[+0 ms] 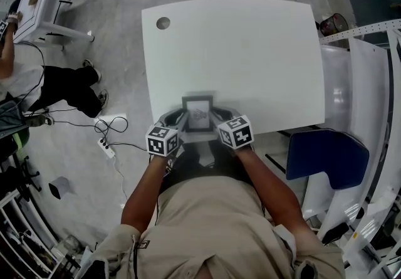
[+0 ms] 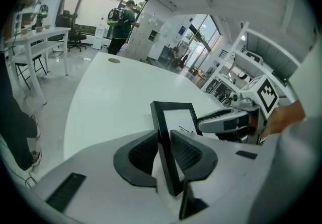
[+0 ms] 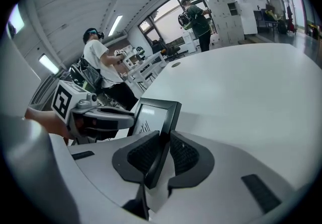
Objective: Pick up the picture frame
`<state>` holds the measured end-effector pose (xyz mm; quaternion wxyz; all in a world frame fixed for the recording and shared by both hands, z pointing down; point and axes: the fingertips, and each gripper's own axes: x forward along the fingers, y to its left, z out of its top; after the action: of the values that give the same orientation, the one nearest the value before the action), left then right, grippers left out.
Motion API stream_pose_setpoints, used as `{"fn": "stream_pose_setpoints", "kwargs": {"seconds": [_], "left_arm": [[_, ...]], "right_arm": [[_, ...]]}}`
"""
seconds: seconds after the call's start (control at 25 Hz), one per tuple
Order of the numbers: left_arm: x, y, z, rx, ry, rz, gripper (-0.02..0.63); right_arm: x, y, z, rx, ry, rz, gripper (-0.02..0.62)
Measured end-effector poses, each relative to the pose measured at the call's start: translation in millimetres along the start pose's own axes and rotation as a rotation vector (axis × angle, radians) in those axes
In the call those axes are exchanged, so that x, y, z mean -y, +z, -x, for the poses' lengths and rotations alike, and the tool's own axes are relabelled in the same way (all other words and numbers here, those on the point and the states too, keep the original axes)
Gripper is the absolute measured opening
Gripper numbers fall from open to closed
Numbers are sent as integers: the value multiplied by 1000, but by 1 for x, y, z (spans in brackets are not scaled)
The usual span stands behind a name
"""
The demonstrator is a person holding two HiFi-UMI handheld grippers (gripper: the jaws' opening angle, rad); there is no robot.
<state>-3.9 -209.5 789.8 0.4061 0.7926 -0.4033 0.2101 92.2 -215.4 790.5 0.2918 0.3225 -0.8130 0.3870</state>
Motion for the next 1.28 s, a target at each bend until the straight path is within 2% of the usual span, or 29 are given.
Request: {"fn": "stream_pose_setpoints", "kwargs": {"seconds": [0.36,0.68,1.28], "left_arm": [[4,17,29,63,5,-45,77],[11,38,58,130,5,-119,77],[12,74,109,228,-23,-171,77]], "right_arm": [[-24,14,16,60,-26,73,60],[-47,29,32,117,-63,128,55],[-97,66,58,239,-124,200,55]]}}
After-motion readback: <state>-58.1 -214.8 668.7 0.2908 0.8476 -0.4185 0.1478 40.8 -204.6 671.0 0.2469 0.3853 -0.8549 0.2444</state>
